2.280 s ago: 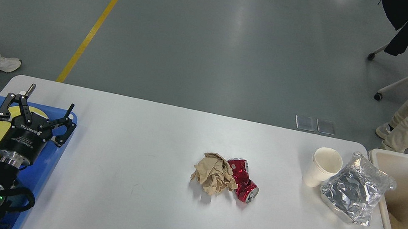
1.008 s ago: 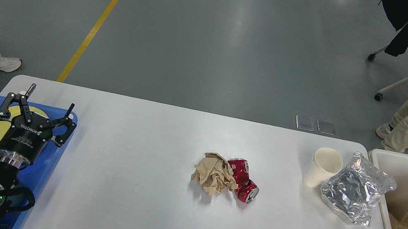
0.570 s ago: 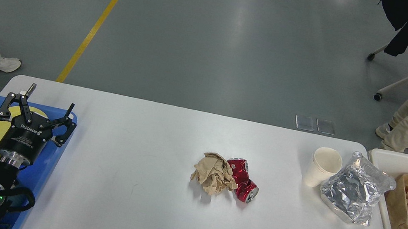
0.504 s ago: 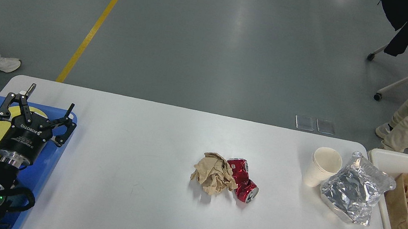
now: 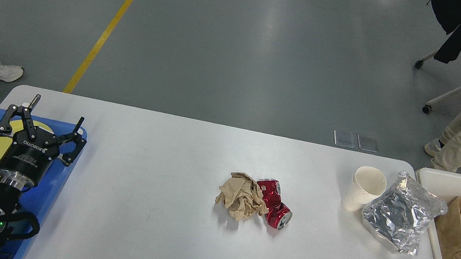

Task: Tidy desktop
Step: 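Move the right gripper over to the white paper cup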

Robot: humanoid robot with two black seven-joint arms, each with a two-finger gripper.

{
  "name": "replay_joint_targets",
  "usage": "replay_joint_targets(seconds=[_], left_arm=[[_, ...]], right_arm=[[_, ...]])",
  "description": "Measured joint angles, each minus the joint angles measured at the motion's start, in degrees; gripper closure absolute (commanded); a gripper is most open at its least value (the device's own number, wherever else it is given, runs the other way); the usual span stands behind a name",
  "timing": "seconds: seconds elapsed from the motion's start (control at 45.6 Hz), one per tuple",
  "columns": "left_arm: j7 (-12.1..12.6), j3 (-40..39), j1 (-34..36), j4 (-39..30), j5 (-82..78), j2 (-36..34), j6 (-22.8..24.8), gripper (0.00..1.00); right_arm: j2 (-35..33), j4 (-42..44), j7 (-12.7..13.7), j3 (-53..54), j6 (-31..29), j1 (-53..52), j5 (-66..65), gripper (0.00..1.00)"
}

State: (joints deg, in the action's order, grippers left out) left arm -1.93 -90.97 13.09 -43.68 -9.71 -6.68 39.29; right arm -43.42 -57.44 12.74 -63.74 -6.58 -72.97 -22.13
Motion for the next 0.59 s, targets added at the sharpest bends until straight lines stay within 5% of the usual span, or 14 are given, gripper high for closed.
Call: replay_joint_targets(seconds=[0.132, 0.307, 0.592], left_arm=[[0.0, 0.0, 0.0, 0.0, 0.0, 0.0, 0.0, 0.03], [0.1, 0.0, 0.0, 0.0, 0.0, 0.0, 0.0, 0.03], [0.0, 0.0, 0.0, 0.0, 0.0, 0.0, 0.0, 0.03]], right_arm=[[5.3, -8.6, 0.2, -11.3, -14.6, -19.9, 0.4, 0.0], [12.3, -15.8, 0.2, -13.4, -34.1, -38.3, 0.6, 0.0], [19.6, -32.3, 0.1, -12.9, -41.0, -60.6, 7.0, 0.0]])
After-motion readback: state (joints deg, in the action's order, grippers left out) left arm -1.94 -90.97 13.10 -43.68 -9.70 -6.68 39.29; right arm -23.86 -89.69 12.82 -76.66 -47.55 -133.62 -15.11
